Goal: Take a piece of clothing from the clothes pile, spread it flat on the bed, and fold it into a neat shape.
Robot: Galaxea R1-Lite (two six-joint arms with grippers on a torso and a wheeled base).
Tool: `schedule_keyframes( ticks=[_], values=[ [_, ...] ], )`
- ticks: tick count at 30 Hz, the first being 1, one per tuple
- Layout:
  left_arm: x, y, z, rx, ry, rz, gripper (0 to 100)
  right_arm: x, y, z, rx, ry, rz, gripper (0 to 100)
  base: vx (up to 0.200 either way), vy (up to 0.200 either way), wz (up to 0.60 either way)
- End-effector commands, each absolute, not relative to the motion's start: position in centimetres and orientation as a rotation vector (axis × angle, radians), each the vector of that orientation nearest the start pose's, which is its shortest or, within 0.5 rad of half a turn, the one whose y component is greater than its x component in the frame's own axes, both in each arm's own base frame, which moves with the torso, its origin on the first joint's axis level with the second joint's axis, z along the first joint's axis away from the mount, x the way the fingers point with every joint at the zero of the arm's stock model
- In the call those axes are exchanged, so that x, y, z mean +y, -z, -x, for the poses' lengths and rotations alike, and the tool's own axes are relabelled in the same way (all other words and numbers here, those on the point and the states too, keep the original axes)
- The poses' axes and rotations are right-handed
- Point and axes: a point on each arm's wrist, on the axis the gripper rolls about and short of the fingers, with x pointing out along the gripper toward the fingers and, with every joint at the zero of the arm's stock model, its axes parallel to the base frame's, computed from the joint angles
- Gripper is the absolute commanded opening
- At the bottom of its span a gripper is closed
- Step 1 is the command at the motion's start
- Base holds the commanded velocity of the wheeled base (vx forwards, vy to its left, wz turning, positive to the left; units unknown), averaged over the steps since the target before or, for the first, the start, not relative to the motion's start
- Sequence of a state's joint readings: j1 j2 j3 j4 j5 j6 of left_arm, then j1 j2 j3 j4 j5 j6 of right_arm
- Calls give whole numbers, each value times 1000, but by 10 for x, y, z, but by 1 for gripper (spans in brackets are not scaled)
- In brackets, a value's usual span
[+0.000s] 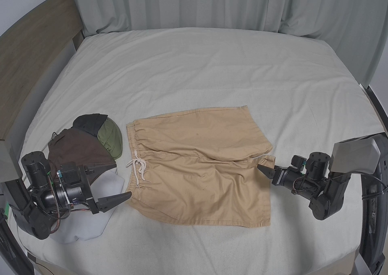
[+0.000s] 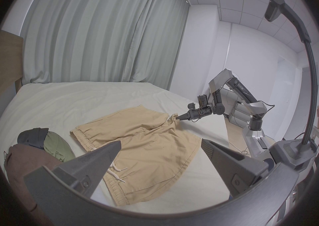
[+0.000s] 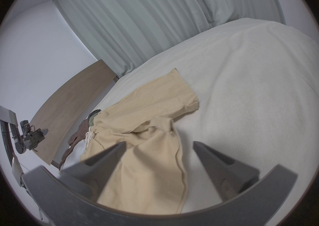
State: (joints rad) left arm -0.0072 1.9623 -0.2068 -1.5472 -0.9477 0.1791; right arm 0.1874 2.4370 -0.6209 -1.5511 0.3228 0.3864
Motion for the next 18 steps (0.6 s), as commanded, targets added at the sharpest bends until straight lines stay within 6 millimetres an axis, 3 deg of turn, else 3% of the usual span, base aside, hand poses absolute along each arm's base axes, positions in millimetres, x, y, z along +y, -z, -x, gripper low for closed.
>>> schedule_keyframes(
  ticks=[1,18],
  values=[
    [-20,-72,-247,109,965,-66,100,79,14,-324,431,-519,-394,100,0,0,0],
    [-21,-72,-247,109,965,-67,100,70,31,-264,667,-636,-343,100,0,0,0]
  ],
)
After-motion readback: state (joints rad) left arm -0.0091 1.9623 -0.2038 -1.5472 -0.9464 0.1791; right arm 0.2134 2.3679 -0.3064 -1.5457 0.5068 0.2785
